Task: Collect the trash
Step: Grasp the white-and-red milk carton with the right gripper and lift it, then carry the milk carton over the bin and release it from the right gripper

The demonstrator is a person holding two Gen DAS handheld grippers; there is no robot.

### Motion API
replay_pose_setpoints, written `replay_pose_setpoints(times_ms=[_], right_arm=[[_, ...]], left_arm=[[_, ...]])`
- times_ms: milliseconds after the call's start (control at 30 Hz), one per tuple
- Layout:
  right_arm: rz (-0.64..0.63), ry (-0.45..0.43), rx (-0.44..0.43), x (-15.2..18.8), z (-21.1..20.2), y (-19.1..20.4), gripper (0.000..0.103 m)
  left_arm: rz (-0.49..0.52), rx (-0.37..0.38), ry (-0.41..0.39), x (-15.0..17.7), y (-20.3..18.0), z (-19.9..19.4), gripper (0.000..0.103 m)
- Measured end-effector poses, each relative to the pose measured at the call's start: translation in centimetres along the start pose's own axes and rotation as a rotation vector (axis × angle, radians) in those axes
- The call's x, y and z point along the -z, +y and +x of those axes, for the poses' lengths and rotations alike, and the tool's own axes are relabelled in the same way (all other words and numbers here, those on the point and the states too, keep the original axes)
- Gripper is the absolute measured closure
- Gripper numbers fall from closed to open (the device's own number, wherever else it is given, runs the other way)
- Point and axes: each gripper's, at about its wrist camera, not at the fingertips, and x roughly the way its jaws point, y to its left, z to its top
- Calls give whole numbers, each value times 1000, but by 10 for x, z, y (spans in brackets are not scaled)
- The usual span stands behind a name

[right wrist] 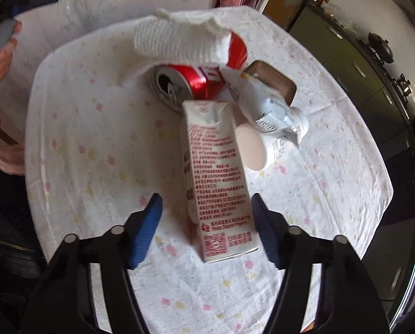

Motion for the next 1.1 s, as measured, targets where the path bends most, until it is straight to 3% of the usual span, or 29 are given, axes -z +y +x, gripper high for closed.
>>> replay_pose_setpoints(times_ms=[100, 200, 233, 533, 733, 900, 1100], right_arm=[[3, 29, -16, 1, 9, -5, 54], [59, 16, -85, -3, 14, -17, 57], [75, 11, -100, -5, 16, -21, 68], [276, -40, -200, 18, 13, -34, 69], [440, -117, -254, 65, -28, -19, 69], [594, -156, -106, 122, -77, -31, 69], [958, -99, 229, 233, -116, -98, 69]], left_arm=[[11, 2, 9, -3, 2, 4, 5], [24, -11, 20, -4, 0, 12, 5], [23, -10, 25, -4, -1, 15, 5], [39, -15, 76, -3, -16, 38, 5], [75, 26, 79, 2, -40, 42, 5], [136, 67, 103, 8, -68, 49, 5], [185, 97, 139, 15, -98, 62, 5]])
